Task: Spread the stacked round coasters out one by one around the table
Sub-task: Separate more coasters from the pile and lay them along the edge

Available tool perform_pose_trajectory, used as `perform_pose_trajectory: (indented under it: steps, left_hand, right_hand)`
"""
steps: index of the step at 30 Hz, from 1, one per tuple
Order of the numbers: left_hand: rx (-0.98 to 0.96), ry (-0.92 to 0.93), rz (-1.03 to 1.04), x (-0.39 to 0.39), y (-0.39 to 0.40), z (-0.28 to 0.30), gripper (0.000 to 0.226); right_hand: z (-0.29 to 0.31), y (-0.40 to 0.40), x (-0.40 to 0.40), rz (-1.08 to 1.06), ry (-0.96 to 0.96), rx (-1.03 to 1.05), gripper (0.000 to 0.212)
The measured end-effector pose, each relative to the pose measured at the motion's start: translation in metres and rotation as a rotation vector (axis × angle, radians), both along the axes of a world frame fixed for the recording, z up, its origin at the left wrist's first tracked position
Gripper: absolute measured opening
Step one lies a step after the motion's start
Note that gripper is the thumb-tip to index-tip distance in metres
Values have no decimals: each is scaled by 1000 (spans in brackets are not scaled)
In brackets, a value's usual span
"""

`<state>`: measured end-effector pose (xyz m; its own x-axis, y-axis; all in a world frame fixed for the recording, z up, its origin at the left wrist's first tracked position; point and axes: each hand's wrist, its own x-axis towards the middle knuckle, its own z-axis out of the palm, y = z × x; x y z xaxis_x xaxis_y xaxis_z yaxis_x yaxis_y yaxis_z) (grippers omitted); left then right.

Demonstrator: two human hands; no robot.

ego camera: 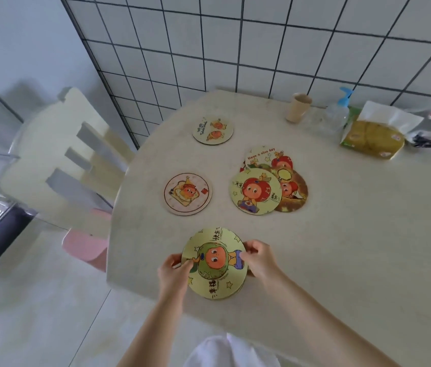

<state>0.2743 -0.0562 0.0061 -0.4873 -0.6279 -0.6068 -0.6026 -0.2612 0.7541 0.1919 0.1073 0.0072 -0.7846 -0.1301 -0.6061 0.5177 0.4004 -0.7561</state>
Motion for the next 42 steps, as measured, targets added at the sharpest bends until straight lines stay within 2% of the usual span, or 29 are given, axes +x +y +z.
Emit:
perform_pose_trajectory:
  steps: [9,15,19,23,25,27,29,36,42]
  left_hand:
    - [12,-34,-130,29,-21,-11,18]
    - [-29,-7,-183,40,-15,-5,15]
    - [-14,32,-220,44,-9,-1,11]
    - [28,44,-262,41,10,3,18]
    - [30,36,-373,25,66,9,21]
    - [55,36,-384,25,73,10,21]
    - [85,3,-435,17,120,7,21]
    - [104,-50,-564,14,124,-5,24]
    - [84,-98,-557,7,163,-13,29]
  right_hand:
    - [-11,-13,42,-168,-17,36,17]
    - [-6,-9,47,-160,35,74,12]
    - [-6,4,53,-197,13,27,12]
    - [0,33,66,-260,-21,-9,9]
    - [10,97,69,-358,-24,-35,11]
    - [11,105,70,-351,-31,-23,13]
    - [10,155,69,-392,-50,-15,14]
    - [0,165,81,-436,-101,-4,19]
    - [-13,203,80,-425,-169,4,22]
